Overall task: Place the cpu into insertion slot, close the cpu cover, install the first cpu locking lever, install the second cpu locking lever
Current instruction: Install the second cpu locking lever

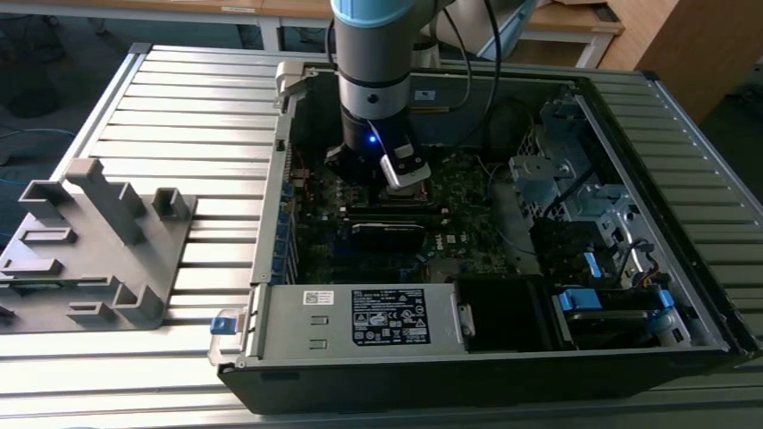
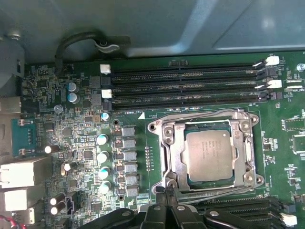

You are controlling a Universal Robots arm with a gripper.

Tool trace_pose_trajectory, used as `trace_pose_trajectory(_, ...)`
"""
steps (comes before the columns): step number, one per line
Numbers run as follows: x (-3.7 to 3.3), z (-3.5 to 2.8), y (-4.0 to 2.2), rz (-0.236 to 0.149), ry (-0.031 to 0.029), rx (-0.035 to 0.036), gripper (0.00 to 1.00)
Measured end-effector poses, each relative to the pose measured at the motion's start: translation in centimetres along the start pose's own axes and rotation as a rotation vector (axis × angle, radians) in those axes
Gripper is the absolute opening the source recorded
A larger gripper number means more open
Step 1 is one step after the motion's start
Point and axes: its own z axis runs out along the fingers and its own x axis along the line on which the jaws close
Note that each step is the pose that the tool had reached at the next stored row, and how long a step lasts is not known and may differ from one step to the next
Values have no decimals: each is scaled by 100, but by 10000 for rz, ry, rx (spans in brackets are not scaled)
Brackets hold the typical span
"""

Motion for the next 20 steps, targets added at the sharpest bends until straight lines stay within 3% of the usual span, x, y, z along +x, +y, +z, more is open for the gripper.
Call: trace_pose_trajectory(20, -38, -73, -49, 0, 1, 1, 10)
